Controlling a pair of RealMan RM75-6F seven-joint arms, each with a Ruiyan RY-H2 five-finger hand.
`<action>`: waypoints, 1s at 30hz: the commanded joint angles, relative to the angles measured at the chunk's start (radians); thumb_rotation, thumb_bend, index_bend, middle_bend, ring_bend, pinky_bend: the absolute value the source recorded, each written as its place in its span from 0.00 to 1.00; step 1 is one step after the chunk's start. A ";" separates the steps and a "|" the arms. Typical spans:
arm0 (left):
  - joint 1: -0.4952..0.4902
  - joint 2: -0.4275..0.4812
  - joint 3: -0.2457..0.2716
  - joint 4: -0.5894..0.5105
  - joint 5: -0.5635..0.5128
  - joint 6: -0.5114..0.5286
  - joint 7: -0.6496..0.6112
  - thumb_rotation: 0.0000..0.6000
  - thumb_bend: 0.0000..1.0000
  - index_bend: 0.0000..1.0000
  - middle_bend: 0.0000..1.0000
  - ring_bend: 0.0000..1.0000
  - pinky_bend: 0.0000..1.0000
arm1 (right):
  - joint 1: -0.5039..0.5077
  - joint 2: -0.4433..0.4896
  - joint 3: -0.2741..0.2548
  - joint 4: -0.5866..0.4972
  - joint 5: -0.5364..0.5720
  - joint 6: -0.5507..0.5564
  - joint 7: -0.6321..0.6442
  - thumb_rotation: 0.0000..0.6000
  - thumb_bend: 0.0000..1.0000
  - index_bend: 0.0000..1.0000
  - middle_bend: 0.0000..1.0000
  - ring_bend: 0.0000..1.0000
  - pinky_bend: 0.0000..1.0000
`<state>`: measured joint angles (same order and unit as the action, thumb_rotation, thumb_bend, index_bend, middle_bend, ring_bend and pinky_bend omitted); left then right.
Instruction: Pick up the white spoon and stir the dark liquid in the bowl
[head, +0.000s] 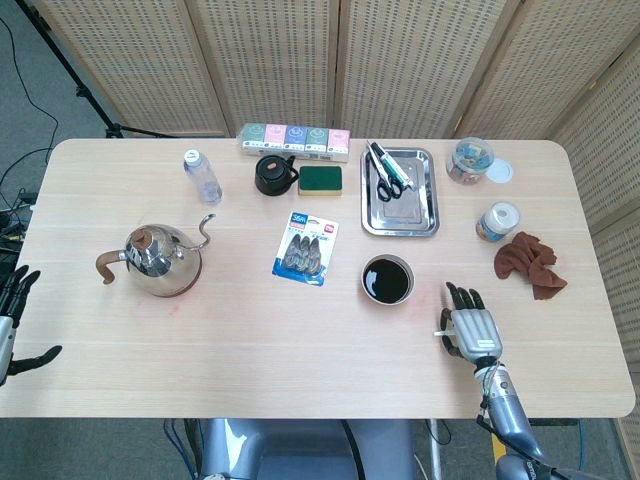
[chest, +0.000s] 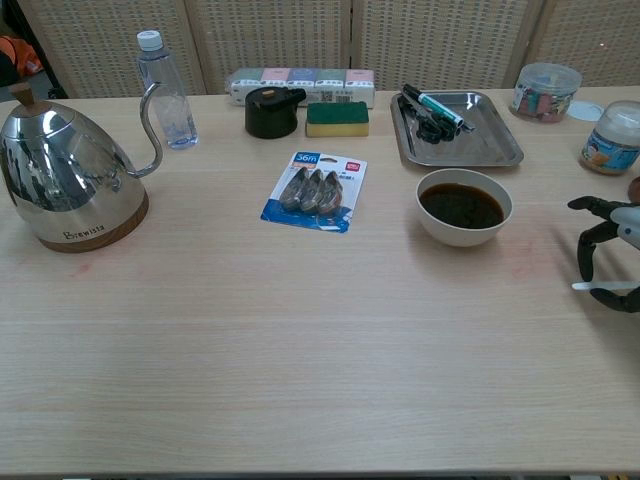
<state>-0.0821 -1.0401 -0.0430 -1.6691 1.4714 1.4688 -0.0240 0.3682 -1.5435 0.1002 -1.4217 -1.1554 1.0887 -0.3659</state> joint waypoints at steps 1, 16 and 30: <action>0.000 0.001 0.000 0.000 0.001 0.001 -0.001 1.00 0.00 0.00 0.00 0.00 0.00 | -0.016 0.041 0.001 -0.048 -0.054 0.045 0.058 1.00 0.42 0.53 0.00 0.00 0.02; 0.001 0.004 0.005 -0.007 0.008 -0.001 -0.005 1.00 0.00 0.00 0.00 0.00 0.00 | 0.004 0.229 0.081 -0.317 -0.200 0.101 0.344 1.00 0.43 0.53 0.00 0.00 0.02; -0.001 0.005 0.004 -0.005 0.003 -0.005 -0.006 1.00 0.00 0.00 0.00 0.00 0.00 | 0.154 0.173 0.215 -0.381 -0.007 -0.025 0.377 1.00 0.44 0.53 0.00 0.00 0.02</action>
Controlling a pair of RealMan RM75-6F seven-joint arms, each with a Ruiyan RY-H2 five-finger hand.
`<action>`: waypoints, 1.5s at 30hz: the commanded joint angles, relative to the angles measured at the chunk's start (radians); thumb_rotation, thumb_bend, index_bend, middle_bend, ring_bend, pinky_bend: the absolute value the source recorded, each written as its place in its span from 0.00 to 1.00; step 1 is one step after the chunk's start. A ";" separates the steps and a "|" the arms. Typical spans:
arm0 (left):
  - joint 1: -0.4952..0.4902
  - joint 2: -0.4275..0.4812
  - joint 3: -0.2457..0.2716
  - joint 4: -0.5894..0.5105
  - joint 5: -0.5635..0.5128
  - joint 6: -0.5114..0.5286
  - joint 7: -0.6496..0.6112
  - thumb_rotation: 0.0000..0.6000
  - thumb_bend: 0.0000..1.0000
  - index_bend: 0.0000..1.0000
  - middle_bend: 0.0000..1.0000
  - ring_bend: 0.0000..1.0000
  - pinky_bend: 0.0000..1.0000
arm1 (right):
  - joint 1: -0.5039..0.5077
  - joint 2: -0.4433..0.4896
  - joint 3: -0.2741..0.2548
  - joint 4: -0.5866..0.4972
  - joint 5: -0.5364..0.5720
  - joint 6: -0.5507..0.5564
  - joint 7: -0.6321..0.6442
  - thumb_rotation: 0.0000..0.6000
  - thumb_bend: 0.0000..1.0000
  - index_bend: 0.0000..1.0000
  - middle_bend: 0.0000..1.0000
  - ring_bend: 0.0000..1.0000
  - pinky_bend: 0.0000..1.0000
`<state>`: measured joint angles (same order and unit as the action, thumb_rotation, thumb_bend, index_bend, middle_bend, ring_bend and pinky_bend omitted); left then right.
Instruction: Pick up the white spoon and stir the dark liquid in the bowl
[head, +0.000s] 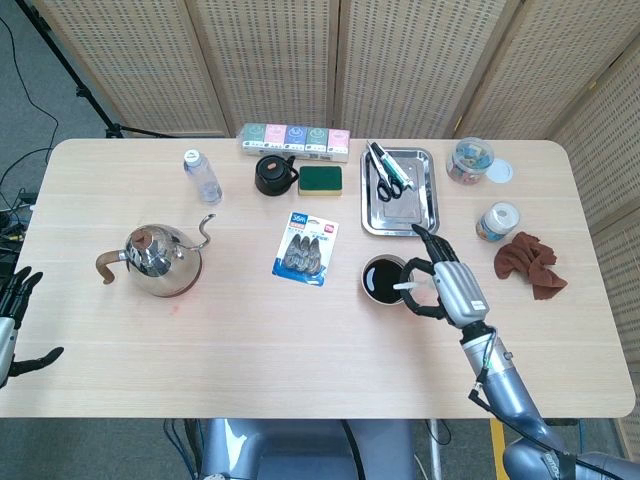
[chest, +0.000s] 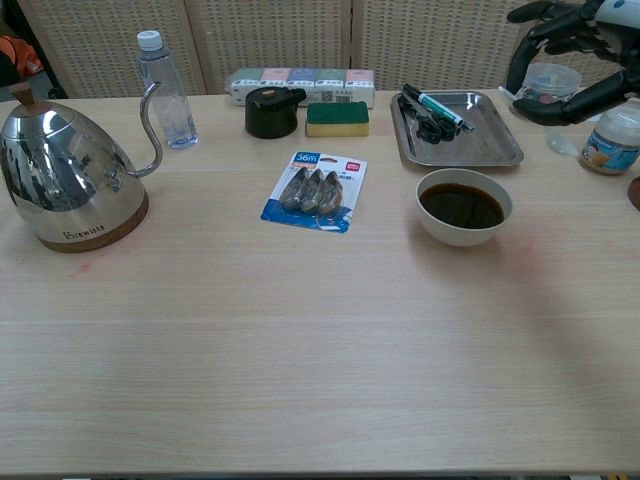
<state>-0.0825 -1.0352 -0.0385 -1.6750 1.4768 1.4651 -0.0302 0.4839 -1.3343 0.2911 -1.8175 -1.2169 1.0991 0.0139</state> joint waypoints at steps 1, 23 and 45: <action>0.000 0.000 -0.001 0.001 -0.004 -0.002 -0.001 1.00 0.00 0.00 0.00 0.00 0.00 | 0.048 -0.048 0.027 0.024 0.070 -0.043 -0.005 1.00 0.44 0.53 0.00 0.00 0.02; -0.009 -0.005 -0.009 0.007 -0.034 -0.026 0.006 1.00 0.00 0.00 0.00 0.00 0.00 | 0.186 -0.274 0.027 0.243 0.198 -0.128 -0.022 1.00 0.44 0.53 0.00 0.00 0.02; -0.013 -0.007 -0.020 0.018 -0.056 -0.034 -0.007 1.00 0.00 0.00 0.00 0.00 0.00 | 0.241 -0.378 0.038 0.447 0.256 -0.220 0.039 1.00 0.45 0.53 0.00 0.00 0.02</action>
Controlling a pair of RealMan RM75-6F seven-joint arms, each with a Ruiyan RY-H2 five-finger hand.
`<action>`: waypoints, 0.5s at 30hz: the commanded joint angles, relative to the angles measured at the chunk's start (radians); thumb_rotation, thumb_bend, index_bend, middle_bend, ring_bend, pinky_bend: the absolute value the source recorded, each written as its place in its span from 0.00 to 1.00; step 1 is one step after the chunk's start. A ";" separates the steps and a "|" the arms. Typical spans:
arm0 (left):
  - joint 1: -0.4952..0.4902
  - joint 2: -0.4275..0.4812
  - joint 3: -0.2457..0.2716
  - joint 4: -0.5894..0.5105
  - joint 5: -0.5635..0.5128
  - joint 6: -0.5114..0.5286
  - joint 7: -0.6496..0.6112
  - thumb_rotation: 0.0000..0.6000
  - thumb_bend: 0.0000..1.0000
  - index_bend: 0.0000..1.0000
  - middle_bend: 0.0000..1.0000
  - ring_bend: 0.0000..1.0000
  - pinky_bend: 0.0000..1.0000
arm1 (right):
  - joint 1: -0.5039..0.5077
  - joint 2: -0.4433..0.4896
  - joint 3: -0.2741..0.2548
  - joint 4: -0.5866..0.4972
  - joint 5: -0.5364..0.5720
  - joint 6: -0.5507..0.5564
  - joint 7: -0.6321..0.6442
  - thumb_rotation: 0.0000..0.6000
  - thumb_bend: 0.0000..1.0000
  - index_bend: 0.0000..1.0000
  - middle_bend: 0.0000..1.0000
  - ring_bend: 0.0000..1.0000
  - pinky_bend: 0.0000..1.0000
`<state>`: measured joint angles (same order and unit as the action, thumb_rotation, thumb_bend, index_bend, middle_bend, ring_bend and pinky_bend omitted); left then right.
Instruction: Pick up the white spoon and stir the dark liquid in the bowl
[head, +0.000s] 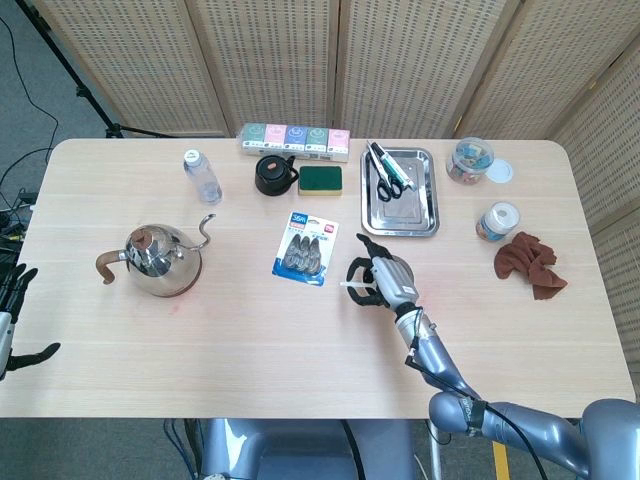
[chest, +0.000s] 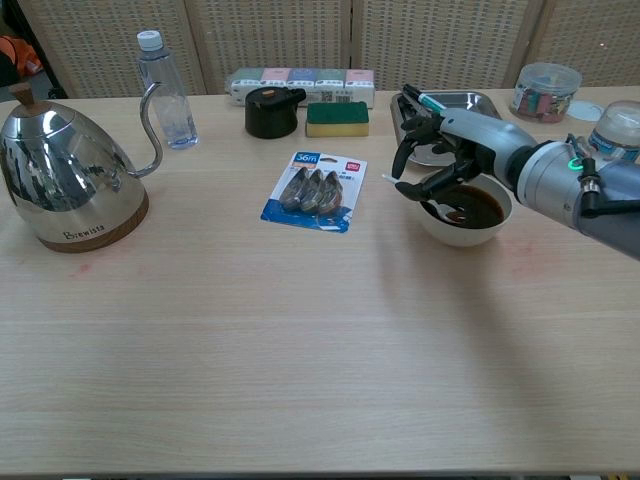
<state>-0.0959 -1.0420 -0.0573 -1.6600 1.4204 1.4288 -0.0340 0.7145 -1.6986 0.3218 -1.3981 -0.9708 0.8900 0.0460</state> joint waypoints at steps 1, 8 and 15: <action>0.001 -0.001 -0.003 0.006 -0.003 0.003 -0.004 1.00 0.00 0.00 0.00 0.00 0.00 | 0.010 -0.018 0.017 0.037 0.019 -0.014 0.019 1.00 0.45 0.53 0.00 0.00 0.02; 0.004 0.000 -0.001 0.008 -0.007 0.003 -0.009 1.00 0.00 0.00 0.00 0.00 0.00 | -0.004 -0.011 0.037 0.069 0.018 -0.002 0.065 1.00 0.46 0.53 0.00 0.00 0.02; 0.007 -0.001 0.004 0.003 0.008 0.011 -0.003 1.00 0.00 0.00 0.00 0.00 0.00 | -0.055 0.052 0.014 0.004 -0.002 0.018 0.087 1.00 0.47 0.53 0.00 0.00 0.02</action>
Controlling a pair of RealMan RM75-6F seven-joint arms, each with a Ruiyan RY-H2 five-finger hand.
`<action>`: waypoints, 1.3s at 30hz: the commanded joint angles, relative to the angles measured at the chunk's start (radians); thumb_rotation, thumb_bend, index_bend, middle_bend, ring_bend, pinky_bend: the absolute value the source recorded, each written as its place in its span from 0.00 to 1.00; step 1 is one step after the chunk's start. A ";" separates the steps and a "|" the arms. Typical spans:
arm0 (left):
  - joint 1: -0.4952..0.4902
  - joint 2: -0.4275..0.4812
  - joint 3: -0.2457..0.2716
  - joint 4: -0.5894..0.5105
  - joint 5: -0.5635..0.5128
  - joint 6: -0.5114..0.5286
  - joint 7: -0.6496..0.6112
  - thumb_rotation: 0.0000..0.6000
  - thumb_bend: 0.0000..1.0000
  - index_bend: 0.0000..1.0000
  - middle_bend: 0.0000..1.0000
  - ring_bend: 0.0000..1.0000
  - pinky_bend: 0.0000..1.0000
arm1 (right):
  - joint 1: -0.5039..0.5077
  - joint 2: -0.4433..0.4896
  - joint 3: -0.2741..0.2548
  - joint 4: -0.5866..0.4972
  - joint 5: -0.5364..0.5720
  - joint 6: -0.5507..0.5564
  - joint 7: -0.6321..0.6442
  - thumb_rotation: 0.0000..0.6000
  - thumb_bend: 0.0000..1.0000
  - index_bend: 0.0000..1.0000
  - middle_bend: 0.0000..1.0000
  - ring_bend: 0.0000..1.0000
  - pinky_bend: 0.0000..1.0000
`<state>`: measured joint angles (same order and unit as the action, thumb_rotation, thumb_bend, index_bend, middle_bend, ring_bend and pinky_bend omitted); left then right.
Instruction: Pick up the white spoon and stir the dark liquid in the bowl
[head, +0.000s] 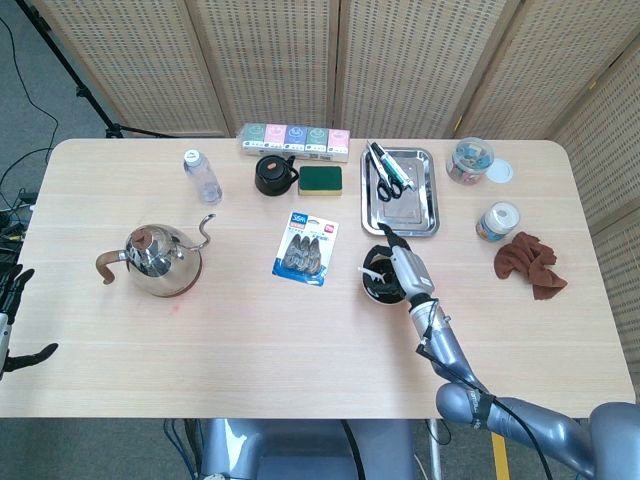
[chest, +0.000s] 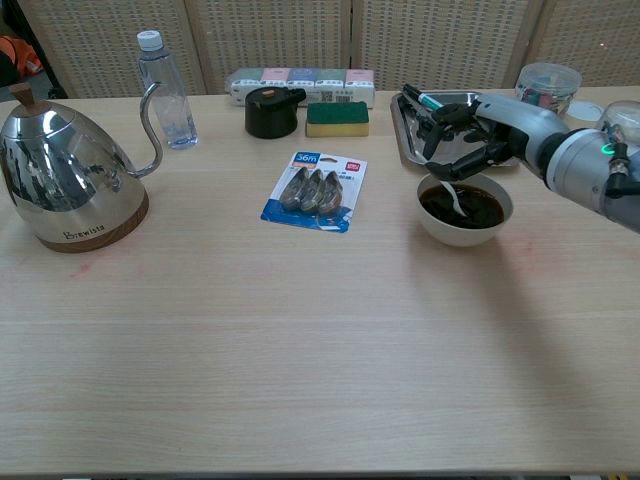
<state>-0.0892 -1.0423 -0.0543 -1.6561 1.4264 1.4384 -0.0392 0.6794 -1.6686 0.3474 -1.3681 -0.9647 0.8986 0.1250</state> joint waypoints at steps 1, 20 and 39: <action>0.000 -0.001 0.002 -0.002 0.005 0.002 0.003 1.00 0.00 0.00 0.00 0.00 0.00 | -0.026 0.029 -0.015 -0.036 -0.009 0.011 0.011 1.00 0.47 0.53 0.00 0.00 0.02; 0.006 0.006 0.006 -0.004 0.018 0.013 -0.010 1.00 0.00 0.00 0.00 0.00 0.00 | 0.020 0.001 0.000 -0.073 0.032 -0.016 -0.033 1.00 0.47 0.53 0.00 0.00 0.02; -0.001 -0.008 0.007 -0.004 0.008 -0.003 0.025 1.00 0.00 0.00 0.00 0.00 0.00 | -0.008 0.056 0.017 -0.017 0.032 -0.014 0.015 1.00 0.47 0.53 0.00 0.00 0.02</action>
<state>-0.0900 -1.0491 -0.0482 -1.6592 1.4336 1.4355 -0.0169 0.6771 -1.6183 0.3668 -1.3836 -0.9308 0.8860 0.1347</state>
